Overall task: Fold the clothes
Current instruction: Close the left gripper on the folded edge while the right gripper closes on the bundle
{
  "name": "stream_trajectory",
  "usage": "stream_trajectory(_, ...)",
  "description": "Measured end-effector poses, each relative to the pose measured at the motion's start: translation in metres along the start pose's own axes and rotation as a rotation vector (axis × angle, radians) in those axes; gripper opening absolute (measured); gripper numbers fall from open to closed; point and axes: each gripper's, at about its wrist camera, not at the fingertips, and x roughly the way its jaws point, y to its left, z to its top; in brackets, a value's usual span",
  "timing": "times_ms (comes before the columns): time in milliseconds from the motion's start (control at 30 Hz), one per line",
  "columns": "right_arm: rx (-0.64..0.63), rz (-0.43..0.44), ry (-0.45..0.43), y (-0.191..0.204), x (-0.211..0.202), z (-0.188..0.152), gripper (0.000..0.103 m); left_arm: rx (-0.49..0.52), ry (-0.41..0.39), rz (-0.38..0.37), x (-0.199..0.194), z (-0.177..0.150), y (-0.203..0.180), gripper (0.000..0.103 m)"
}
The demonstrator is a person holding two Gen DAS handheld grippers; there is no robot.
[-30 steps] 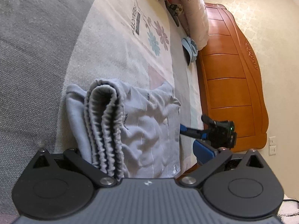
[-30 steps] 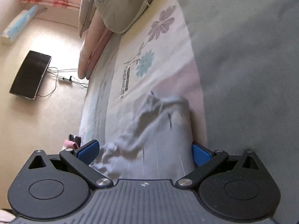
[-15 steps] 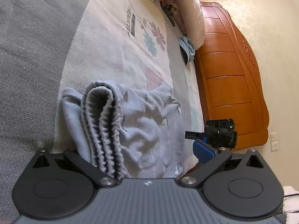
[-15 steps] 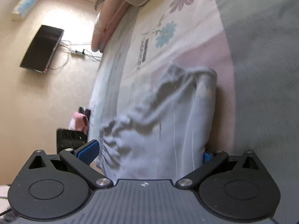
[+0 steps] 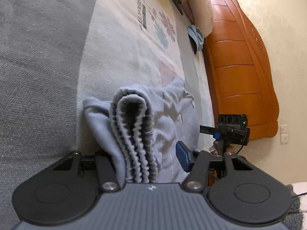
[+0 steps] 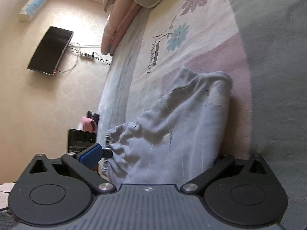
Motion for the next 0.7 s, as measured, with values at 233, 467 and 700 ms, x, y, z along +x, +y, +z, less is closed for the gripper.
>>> stream_trajectory(233,0.075,-0.037,-0.070,-0.019,-0.014,-0.009,0.065,-0.005,-0.003,-0.002,0.004,0.000,0.005,0.024)
stream_trajectory(467,-0.035,-0.212,-0.080,-0.009,-0.015,-0.018,0.009,-0.017,-0.049,0.026,-0.001,-0.008,0.001,0.024)
stream_trajectory(700,-0.141,-0.311,-0.101,0.017,-0.013,-0.024,0.011,-0.005,-0.118,0.119,-0.003,-0.016,-0.024,0.019)
